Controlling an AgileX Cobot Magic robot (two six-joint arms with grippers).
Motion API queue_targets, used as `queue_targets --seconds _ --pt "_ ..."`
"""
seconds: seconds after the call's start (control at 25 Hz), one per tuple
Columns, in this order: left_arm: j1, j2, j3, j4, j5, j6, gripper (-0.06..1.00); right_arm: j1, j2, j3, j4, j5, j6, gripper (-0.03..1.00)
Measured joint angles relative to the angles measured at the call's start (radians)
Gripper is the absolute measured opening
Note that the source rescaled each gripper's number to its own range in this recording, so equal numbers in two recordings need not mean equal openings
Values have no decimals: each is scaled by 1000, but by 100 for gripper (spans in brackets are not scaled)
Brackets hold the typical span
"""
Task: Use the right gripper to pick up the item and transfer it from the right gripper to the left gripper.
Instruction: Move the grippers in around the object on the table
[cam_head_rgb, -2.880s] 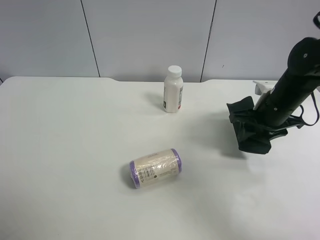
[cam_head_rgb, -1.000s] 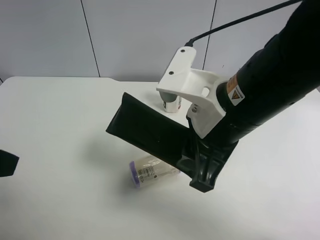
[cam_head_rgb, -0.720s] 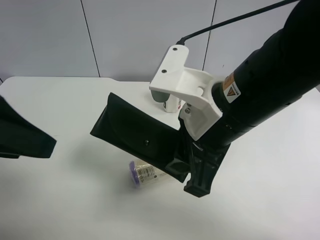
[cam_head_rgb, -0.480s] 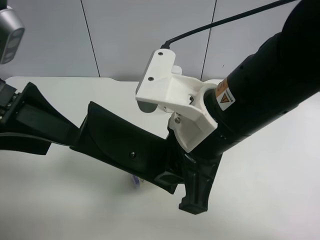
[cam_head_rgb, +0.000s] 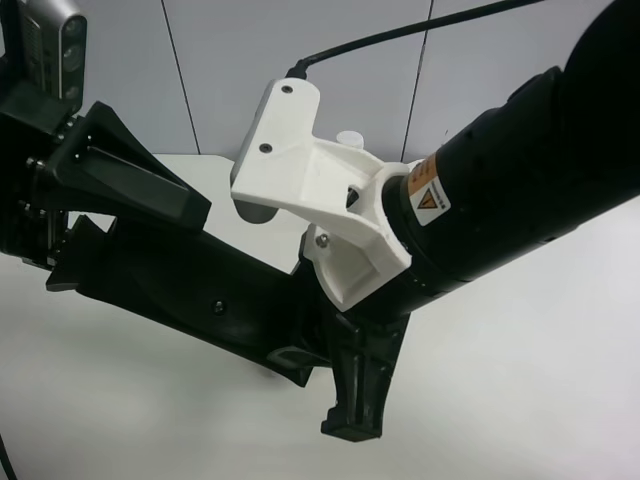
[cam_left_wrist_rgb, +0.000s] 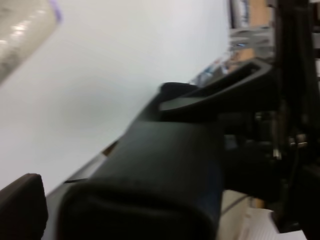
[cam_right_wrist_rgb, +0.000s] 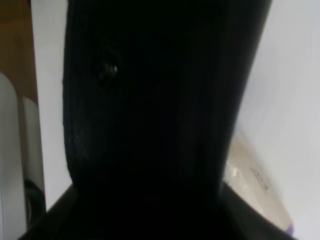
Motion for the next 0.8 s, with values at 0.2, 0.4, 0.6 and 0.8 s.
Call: queue_targets --seconds 0.2,0.4,0.6,0.8 --pt "0 11 0 -37 42 2 98 0 0 0 23 -11 -19 5" --pt "0 11 0 -45 81 2 69 0 0 0 33 -29 -25 5" --pt "0 11 0 -30 76 10 12 0 -2 0 59 -26 -29 0" --pt "0 11 -1 -33 81 22 4 2 -3 1 75 -20 -33 0"
